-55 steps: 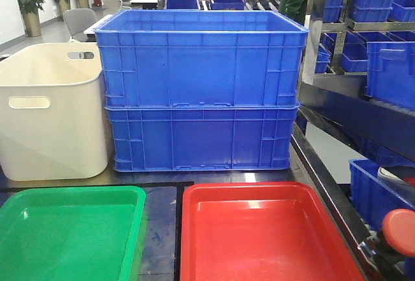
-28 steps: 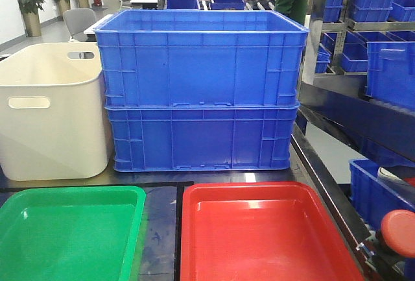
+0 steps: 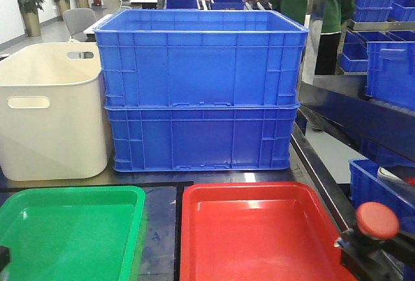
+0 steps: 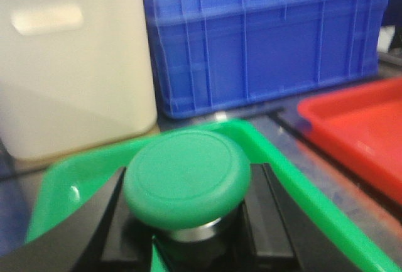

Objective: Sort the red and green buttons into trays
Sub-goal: 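Lower green button into green tray, red into red tray, open both grippers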

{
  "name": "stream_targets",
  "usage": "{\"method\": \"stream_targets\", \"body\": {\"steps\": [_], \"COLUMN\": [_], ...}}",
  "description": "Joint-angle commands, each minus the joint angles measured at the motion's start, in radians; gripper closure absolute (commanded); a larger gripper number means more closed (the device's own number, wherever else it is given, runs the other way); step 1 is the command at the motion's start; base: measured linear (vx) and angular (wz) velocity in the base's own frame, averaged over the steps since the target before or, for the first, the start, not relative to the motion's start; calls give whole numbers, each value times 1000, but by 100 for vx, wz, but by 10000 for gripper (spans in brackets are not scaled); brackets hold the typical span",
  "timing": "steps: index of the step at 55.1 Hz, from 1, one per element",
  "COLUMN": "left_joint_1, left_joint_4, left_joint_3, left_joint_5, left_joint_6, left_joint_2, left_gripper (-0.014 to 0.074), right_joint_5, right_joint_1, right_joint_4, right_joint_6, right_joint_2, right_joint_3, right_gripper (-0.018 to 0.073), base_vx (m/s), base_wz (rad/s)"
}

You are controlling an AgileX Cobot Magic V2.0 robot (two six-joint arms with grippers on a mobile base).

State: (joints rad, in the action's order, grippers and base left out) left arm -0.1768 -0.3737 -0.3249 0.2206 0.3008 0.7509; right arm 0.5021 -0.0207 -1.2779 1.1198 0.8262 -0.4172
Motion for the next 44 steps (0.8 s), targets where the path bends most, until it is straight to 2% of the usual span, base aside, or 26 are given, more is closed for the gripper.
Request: {"method": "stream_targets", "body": {"steps": [1,6,10,16,24,35,44], "left_joint_1": [-1,-1,-1,-1,-1,-1,-1], "left_joint_4": [14,16,40,68,77,76,74], "left_joint_3": [-34,-34,-34,-34,-34,-34,-34], "left_joint_5": [179,265,331,455,586,594,590], "left_joint_6": [10,10,1,-52,-49,-52,-53], "left_joint_2": [90,199,305,436,561,606,609], "left_gripper": [599,599,599,596,589,543,428], "right_joint_5": [125,215,249,277,281,282,283], "right_joint_1": [2,2,2,2,2,2,2], "right_joint_4": [146,215,253,243,244,238,242], "right_joint_6": [-134,-244,-294,-337,-382,-495,-499], "right_joint_2": [112,231,330,458,592,662,676], "right_joint_3": [-44,-76,-112,-171,-223,-223,-223], "right_gripper": [567,567,567,566,562,496,347], "base_vx": [0,0,0,0,0,0,0], "base_wz": [0,0,0,0,0,0,0]}}
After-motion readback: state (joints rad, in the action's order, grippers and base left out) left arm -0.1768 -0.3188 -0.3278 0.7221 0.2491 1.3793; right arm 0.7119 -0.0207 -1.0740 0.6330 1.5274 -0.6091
